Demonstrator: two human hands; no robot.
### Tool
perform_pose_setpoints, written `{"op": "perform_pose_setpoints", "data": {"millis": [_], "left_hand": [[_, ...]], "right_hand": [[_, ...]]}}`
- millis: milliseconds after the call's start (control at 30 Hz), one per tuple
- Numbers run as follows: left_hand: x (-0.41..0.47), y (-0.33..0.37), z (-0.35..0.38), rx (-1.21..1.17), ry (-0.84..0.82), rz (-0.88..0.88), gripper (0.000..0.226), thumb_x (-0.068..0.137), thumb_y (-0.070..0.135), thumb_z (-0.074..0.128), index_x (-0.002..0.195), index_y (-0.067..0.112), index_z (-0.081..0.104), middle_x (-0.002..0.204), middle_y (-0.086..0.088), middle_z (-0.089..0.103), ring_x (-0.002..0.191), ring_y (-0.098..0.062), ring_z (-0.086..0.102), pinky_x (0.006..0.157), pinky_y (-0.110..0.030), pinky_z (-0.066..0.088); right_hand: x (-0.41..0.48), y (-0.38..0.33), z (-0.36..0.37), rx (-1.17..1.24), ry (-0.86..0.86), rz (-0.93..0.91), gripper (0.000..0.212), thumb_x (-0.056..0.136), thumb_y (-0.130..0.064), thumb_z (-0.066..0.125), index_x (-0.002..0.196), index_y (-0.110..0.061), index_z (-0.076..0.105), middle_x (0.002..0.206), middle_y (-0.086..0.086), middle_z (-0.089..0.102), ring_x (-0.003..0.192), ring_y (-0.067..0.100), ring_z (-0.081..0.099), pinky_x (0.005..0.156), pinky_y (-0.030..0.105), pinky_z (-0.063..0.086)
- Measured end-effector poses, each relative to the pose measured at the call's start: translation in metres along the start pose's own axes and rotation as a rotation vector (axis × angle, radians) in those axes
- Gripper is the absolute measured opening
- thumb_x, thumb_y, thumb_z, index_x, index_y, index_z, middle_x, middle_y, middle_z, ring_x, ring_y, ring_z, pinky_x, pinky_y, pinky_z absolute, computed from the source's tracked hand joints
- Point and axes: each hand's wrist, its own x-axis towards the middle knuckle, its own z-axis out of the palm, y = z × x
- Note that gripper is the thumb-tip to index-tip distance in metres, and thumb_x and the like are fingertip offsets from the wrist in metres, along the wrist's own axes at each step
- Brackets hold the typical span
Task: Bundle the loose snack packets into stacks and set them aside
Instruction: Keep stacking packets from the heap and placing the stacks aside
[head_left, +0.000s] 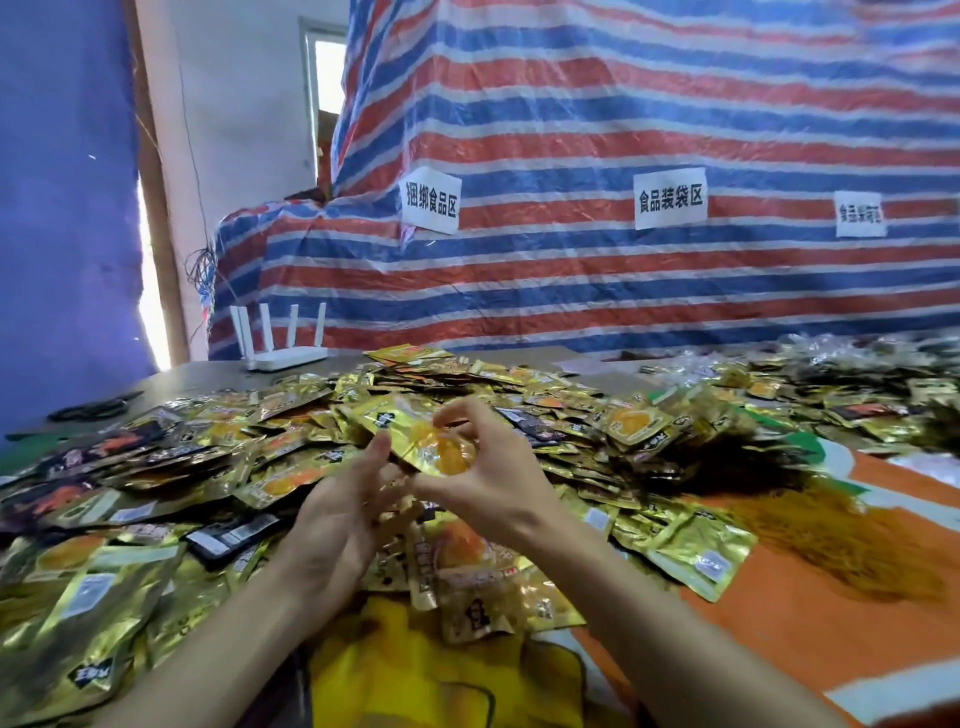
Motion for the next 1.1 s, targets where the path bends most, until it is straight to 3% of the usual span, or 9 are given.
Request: {"op": "perform_pose_setpoints", "data": {"millis": [67,133,233,433,633,767,867,1000,1100], "left_hand": [[0.003,-0.002,-0.003,-0.026,0.034,-0.009,0.061,0.073,0.047,0.069,0.121,0.011,0.058,0.116,-0.010,0.070,0.100,-0.023,0.073,0.084,-0.040,0.056],[0.005,-0.001,-0.004,0.012,0.032,-0.009,0.067,0.075,0.049,0.066,0.130,0.012,0.054,0.121,-0.010,0.071,0.102,-0.022,0.073,0.085,-0.041,0.054],[0.004,-0.002,-0.004,0.100,0.009,0.041,0.058,0.077,0.050,0.060,0.121,0.011,0.062,0.109,-0.006,0.075,0.096,-0.020,0.073,0.082,-0.041,0.052],[0.003,-0.005,-0.005,0.247,-0.029,0.134,0.044,0.084,0.041,0.054,0.108,0.008,0.070,0.097,-0.010,0.074,0.081,-0.022,0.071,0.077,-0.043,0.050],[0.003,-0.006,-0.009,0.289,-0.061,0.154,0.032,0.085,0.038,0.053,0.089,0.015,0.076,0.088,-0.010,0.070,0.075,-0.025,0.066,0.069,-0.040,0.047],[0.001,-0.004,-0.006,0.382,-0.070,0.206,0.013,0.082,0.031,0.068,0.083,0.021,0.076,0.082,-0.005,0.070,0.071,-0.021,0.065,0.063,-0.033,0.049],[-0.001,-0.006,-0.008,0.584,-0.074,0.328,0.008,0.088,0.018,0.073,0.084,0.025,0.074,0.079,-0.002,0.070,0.071,-0.017,0.065,0.062,-0.027,0.051],[-0.007,-0.006,-0.008,0.857,-0.131,0.380,0.015,0.082,0.031,0.081,0.089,0.036,0.068,0.091,0.012,0.067,0.080,-0.008,0.062,0.069,-0.021,0.050],[-0.013,-0.001,-0.005,1.077,-0.217,0.332,0.047,0.064,0.071,0.071,0.099,0.041,0.065,0.102,0.028,0.060,0.094,0.005,0.057,0.081,-0.012,0.043]], "right_hand": [[0.009,0.006,-0.029,-0.114,0.074,0.025,0.057,0.073,-0.036,0.084,0.120,-0.025,0.052,0.115,-0.010,0.058,0.091,0.009,0.062,0.064,0.012,0.047],[0.019,0.017,-0.065,-0.239,0.136,0.100,0.054,0.077,-0.031,0.083,0.118,-0.023,0.049,0.111,-0.007,0.060,0.082,0.015,0.066,0.063,0.022,0.054],[0.035,0.043,-0.115,-0.446,0.214,0.284,0.047,0.081,-0.027,0.079,0.113,-0.020,0.045,0.094,0.006,0.066,0.076,0.025,0.066,0.073,0.047,0.059],[0.050,0.093,-0.168,-0.695,0.345,0.490,0.049,0.078,-0.035,0.085,0.106,-0.018,0.048,0.098,0.010,0.061,0.088,0.028,0.058,0.075,0.038,0.050],[0.051,0.119,-0.173,-0.716,0.422,0.475,0.049,0.079,-0.047,0.082,0.105,-0.013,0.058,0.112,0.018,0.058,0.103,0.030,0.051,0.092,0.043,0.049],[0.046,0.123,-0.168,-0.996,0.289,0.609,0.055,0.092,-0.062,0.060,0.117,-0.013,0.059,0.137,0.024,0.052,0.134,0.041,0.040,0.115,0.063,0.026],[0.049,0.110,-0.163,-1.127,0.229,0.614,0.059,0.093,-0.065,0.054,0.121,-0.013,0.062,0.144,0.023,0.048,0.139,0.042,0.035,0.116,0.067,0.019],[0.049,0.069,-0.143,-0.950,0.186,0.307,0.051,0.090,-0.062,0.061,0.113,-0.017,0.066,0.124,0.015,0.063,0.117,0.032,0.055,0.103,0.051,0.044],[0.034,0.031,-0.135,-0.623,-0.286,0.185,0.028,0.082,-0.053,0.076,0.096,-0.030,0.069,0.099,-0.005,0.071,0.089,0.013,0.067,0.080,0.036,0.059]]}}
